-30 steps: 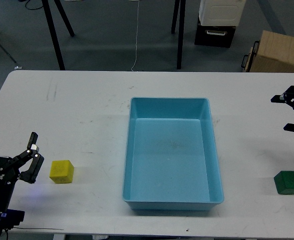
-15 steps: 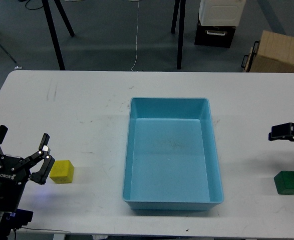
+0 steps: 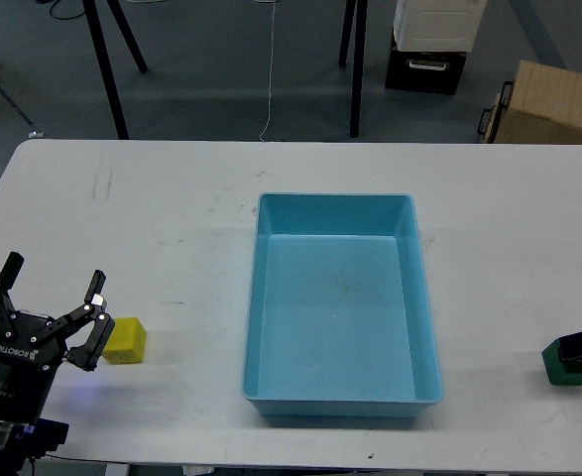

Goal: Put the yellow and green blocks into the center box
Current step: 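Lower the right gripper onto the green cube and close it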

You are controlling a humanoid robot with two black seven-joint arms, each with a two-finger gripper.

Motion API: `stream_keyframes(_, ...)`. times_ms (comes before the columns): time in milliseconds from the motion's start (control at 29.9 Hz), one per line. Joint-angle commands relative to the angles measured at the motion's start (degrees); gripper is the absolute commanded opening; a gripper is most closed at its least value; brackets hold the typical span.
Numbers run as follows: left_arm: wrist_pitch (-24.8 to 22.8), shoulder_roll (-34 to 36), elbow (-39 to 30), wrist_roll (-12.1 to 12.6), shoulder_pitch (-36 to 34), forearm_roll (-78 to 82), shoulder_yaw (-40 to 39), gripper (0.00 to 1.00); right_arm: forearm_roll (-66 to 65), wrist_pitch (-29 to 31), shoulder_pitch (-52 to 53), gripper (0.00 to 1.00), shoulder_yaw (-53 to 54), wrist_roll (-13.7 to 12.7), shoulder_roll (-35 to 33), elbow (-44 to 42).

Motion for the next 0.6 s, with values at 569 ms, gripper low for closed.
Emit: stream_keyframes(569, 0.0, -0.7, 1.0, -0.1, 0.0, 1.5, 1.4, 1.0, 0.5, 0.0, -3.1, 0.99, 2.2, 0.7, 5.4, -3.8)
